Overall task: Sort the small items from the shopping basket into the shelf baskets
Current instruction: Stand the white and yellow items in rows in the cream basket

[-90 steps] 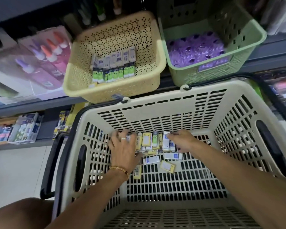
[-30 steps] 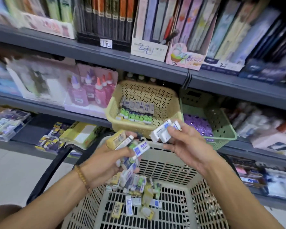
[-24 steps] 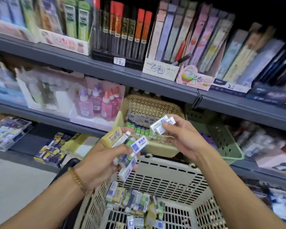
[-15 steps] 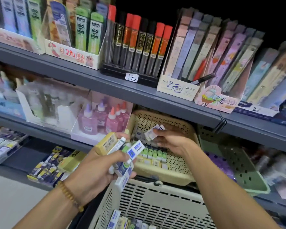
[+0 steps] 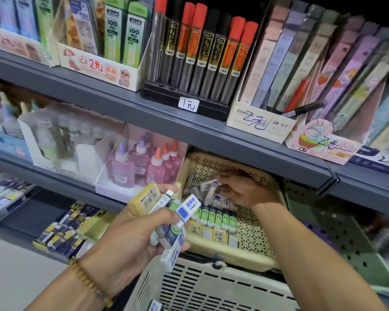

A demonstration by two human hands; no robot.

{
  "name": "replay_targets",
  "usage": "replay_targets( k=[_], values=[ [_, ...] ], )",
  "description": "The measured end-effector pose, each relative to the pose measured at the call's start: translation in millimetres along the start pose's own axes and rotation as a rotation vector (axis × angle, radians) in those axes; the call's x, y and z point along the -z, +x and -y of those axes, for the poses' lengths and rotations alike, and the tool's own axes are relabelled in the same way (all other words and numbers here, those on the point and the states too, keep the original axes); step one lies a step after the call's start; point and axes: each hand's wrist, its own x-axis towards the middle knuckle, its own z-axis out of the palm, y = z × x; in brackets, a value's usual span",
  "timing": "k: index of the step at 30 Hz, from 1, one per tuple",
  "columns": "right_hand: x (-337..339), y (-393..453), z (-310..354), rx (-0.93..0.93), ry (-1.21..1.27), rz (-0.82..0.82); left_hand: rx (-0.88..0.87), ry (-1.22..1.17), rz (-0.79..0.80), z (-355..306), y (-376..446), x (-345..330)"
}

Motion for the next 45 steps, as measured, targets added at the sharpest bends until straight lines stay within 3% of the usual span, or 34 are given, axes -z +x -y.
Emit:
replay_targets(
  k=[7, 14, 17, 23, 30, 34, 39, 41, 45],
  values=[
    [22, -4, 1, 0.131, -0.219, -0.228, -0.028, 0.014, -0.040, -2, -3, -6],
    [14, -3, -3, 0.182, -0.667, -0.066, 0.002, 0.065, -0.182, -2, -1, -8],
    [6, -12, -1, 0.345, -0.844, -0.111, 0.006, 0.051, -0.189, -3, 0, -9],
    [-36, -26, 0, 0.401, -0.831, 0.075, 0.007, 0.046, -0.201, -3, -1, -9],
    [-45, -18, -11, 0.457, -1.008, -0.028, -0.015, 0.057, -0.202, -3, 0, -6],
    [-30, -20, -4, 0.387, -0.771, -0.125, 0.005, 0.056, -0.197, -4, 1, -7],
    [7, -22, -7, 0.173, -0.999, -0.269, 0.009, 0.055, -0.178, -6, 0, -10],
    [9, -21, -13, 0.118, -0.937, -0.264, 0.019, 0.047, -0.167, -5, -1, -11],
    [5, -22, -16, 0.201, -0.786, -0.169, 0.029, 0.032, -0.173, -4, 0, -11]
  ],
)
